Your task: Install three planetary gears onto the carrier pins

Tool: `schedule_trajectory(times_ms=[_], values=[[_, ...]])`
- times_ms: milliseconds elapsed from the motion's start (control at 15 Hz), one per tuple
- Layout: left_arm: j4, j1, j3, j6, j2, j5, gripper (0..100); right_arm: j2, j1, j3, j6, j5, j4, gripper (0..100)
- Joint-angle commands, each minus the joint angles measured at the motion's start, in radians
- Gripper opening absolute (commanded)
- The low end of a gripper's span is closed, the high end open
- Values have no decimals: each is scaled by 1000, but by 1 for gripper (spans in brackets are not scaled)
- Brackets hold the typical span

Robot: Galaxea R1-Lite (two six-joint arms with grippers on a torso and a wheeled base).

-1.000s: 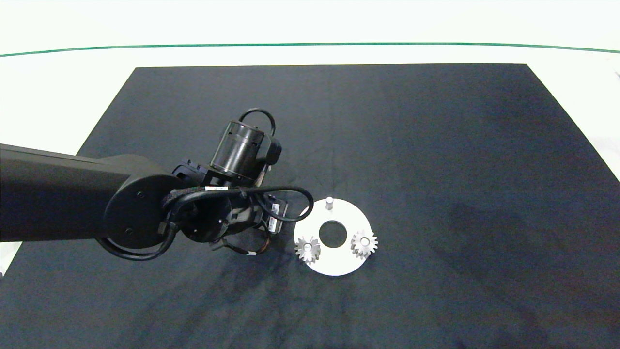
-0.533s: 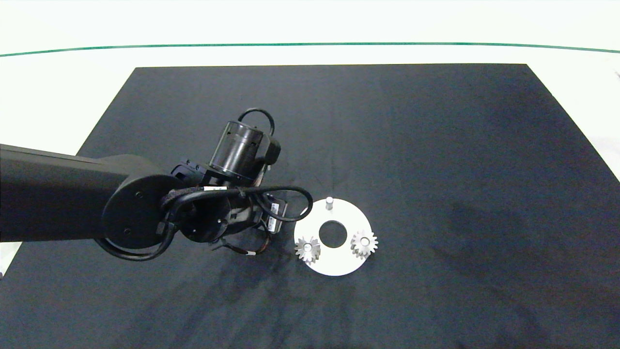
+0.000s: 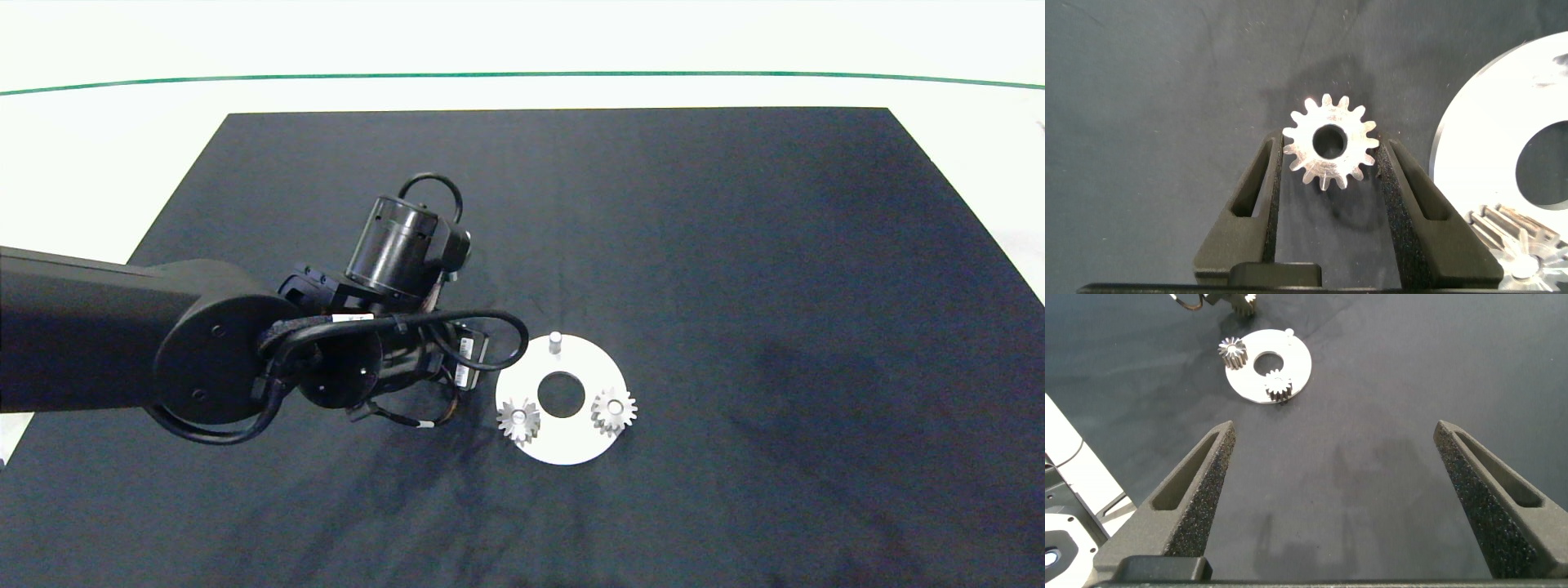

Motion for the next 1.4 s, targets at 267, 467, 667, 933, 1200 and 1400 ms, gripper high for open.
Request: schedule_trajectory(times_ms=[267, 467, 667, 933, 1200, 1400], values=[[-2, -48, -16, 4, -73, 1, 11, 1, 0, 0, -2, -2, 2, 100], [-58, -140, -19, 5, -72, 1, 5, 1, 0, 0, -2, -3, 2, 100], [-191, -199, -14, 54, -42, -32, 0, 1, 0, 0, -2, -3, 2, 100], [-217, -216, -58, 70, 30, -55, 0, 1, -1, 0, -2, -3, 2, 100], [-275, -209, -94, 85, 85, -55, 0, -4, 0, 0, -2, -3, 2, 100], [-320, -206, -86, 87, 103, -57, 0, -7, 0, 0, -4, -2, 2, 100]])
